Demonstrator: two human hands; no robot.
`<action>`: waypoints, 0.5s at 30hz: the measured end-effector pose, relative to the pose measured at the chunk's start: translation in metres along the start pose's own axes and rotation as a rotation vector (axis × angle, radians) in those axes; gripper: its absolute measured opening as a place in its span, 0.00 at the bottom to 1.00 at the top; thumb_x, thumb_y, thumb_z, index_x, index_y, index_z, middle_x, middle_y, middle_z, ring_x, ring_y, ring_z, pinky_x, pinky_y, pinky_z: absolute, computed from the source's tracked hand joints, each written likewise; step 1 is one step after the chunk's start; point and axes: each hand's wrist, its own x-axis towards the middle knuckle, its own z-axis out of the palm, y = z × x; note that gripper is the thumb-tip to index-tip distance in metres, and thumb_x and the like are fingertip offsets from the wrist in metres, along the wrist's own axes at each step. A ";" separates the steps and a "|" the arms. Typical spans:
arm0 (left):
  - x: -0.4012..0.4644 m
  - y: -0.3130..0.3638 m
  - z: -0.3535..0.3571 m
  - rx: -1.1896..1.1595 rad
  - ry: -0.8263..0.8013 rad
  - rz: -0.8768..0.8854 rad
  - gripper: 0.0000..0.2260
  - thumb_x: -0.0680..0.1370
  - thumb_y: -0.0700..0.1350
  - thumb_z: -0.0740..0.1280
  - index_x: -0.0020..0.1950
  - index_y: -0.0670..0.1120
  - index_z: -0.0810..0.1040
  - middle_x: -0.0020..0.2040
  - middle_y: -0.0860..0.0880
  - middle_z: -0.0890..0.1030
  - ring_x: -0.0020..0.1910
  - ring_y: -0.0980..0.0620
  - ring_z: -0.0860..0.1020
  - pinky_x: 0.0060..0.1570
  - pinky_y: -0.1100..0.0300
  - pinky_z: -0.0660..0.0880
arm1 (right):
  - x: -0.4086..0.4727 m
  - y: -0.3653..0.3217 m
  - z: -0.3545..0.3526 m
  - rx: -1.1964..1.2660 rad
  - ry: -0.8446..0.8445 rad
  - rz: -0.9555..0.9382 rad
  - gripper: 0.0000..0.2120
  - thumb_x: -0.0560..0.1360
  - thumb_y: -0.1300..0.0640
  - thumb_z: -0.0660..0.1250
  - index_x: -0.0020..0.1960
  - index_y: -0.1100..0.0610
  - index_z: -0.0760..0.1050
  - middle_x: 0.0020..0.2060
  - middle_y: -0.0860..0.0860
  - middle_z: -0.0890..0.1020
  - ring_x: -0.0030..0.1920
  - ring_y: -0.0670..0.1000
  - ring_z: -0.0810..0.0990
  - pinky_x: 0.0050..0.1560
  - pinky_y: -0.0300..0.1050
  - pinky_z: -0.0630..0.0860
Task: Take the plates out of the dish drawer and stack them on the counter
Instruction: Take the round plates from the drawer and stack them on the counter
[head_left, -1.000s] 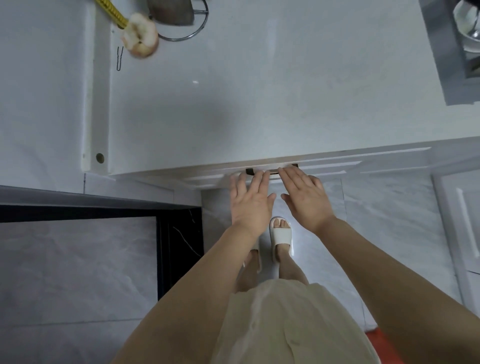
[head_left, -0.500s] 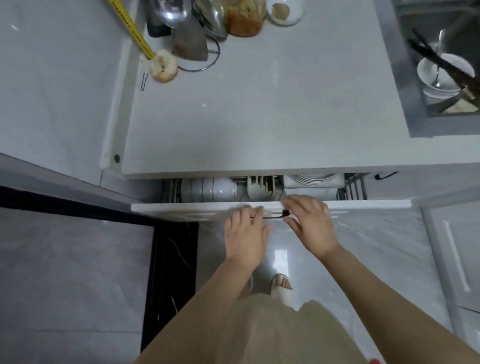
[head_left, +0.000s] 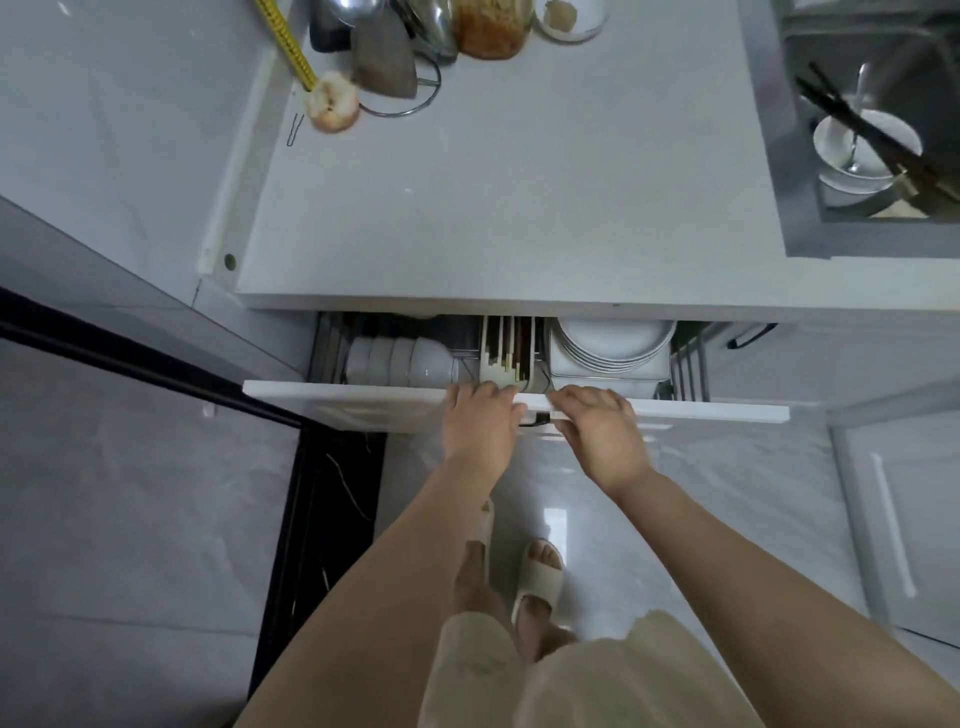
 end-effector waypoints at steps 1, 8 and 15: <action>-0.002 0.000 0.000 -0.020 -0.008 -0.006 0.17 0.81 0.52 0.54 0.66 0.49 0.73 0.60 0.47 0.78 0.61 0.45 0.70 0.64 0.51 0.64 | -0.002 -0.001 0.000 0.003 0.001 0.003 0.18 0.79 0.57 0.58 0.69 0.50 0.69 0.65 0.48 0.75 0.65 0.53 0.70 0.67 0.49 0.60; -0.023 0.004 -0.002 -0.045 -0.044 0.005 0.14 0.80 0.52 0.58 0.57 0.45 0.77 0.53 0.46 0.79 0.54 0.46 0.73 0.52 0.54 0.70 | -0.025 -0.001 0.000 0.078 0.025 0.020 0.13 0.79 0.58 0.59 0.61 0.52 0.77 0.55 0.50 0.82 0.57 0.55 0.77 0.58 0.48 0.68; -0.041 -0.003 0.001 -0.065 -0.129 0.118 0.13 0.81 0.49 0.57 0.59 0.49 0.78 0.52 0.47 0.78 0.53 0.47 0.75 0.41 0.58 0.66 | -0.052 -0.001 0.012 0.117 0.054 0.118 0.12 0.77 0.53 0.64 0.57 0.53 0.81 0.51 0.50 0.85 0.54 0.55 0.80 0.58 0.48 0.73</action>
